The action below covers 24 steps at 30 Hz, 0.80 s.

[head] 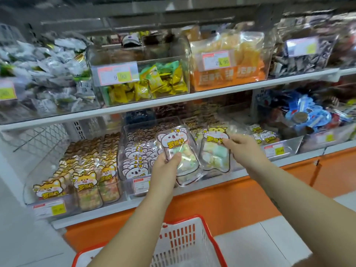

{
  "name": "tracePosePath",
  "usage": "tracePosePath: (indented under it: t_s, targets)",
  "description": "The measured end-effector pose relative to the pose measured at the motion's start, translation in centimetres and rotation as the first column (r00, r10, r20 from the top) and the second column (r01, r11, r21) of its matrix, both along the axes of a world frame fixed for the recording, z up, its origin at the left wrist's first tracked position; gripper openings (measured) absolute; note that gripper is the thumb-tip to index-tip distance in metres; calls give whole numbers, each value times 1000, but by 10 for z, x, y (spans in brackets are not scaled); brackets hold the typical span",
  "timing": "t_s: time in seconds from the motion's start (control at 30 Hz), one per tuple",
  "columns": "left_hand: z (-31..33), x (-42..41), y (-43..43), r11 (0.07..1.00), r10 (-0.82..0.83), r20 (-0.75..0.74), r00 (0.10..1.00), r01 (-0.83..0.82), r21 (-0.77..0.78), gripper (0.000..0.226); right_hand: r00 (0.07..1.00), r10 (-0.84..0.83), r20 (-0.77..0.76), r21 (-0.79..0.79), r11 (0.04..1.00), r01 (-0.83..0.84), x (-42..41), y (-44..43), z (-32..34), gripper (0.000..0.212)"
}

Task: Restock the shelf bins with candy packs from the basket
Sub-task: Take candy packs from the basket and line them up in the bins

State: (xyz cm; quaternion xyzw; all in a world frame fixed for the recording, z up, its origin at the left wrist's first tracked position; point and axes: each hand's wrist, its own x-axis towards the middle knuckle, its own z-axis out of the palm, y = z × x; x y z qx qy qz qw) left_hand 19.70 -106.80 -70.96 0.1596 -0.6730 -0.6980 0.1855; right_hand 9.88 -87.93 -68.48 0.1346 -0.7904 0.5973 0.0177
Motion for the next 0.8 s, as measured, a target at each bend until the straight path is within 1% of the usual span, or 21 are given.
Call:
tracePosePath:
  t_s: [0.1, 0.2, 0.23, 0.27, 0.3, 0.37, 0.5, 0.57, 0.63, 0.7, 0.77, 0.8]
  targets:
    - [3, -24, 1, 1000, 0, 0, 1000, 0, 8, 23, 985, -105, -135, 86, 989, 118, -39, 28, 5, 38]
    - [7, -44, 5, 1000, -1, -9, 1000, 1, 14, 28, 965, -63, -255, 194, 974, 115, -67, 45, 9, 34]
    - [8, -48, 6, 1000, 4, -16, 1000, -4, 6, 22, 965, -41, -257, 208, 973, 97, -75, 46, 8, 34]
    - [9, -52, 7, 1000, 6, -28, 1000, -6, -1, 13, 970, -16, -243, 206, 976, 68, -83, 46, 7, 33]
    - [9, -56, 8, 1000, 13, -38, 999, -13, -3, 9, 977, 5, -212, 202, 979, 39, -89, 45, 5, 32]
    - [8, -62, 8, 1000, 5, -58, 998, -6, -27, 13, 983, 35, -182, 196, 981, 1, -100, 45, 4, 32]
    - [4, -69, 13, 992, -3, -113, 994, -11, -129, 11, 989, 6, -147, 156, 988, 17, -112, 58, -3, 33]
    - [1, -71, 17, 989, -11, -116, 993, -7, -151, 11, 993, 27, -114, 164, 986, -8, -114, 65, -11, 25]
    - [0, -73, 21, 987, -6, -108, 994, -11, -158, 11, 996, 52, -76, 226, 974, -34, -112, 66, -18, 17]
    - [-1, -74, 24, 989, 8, -108, 994, -24, -147, 12, 996, 56, -68, 299, 954, -33, -110, 63, -21, 29]
    - [0, -73, 26, 992, 4, -115, 993, -19, -127, 15, 994, 50, -101, 352, 936, -11, -112, 59, -23, 42]
    - [0, -72, 26, 993, 4, -120, 993, -18, -118, 17, 993, 34, -117, 363, 932, 11, -115, 57, -24, 45]
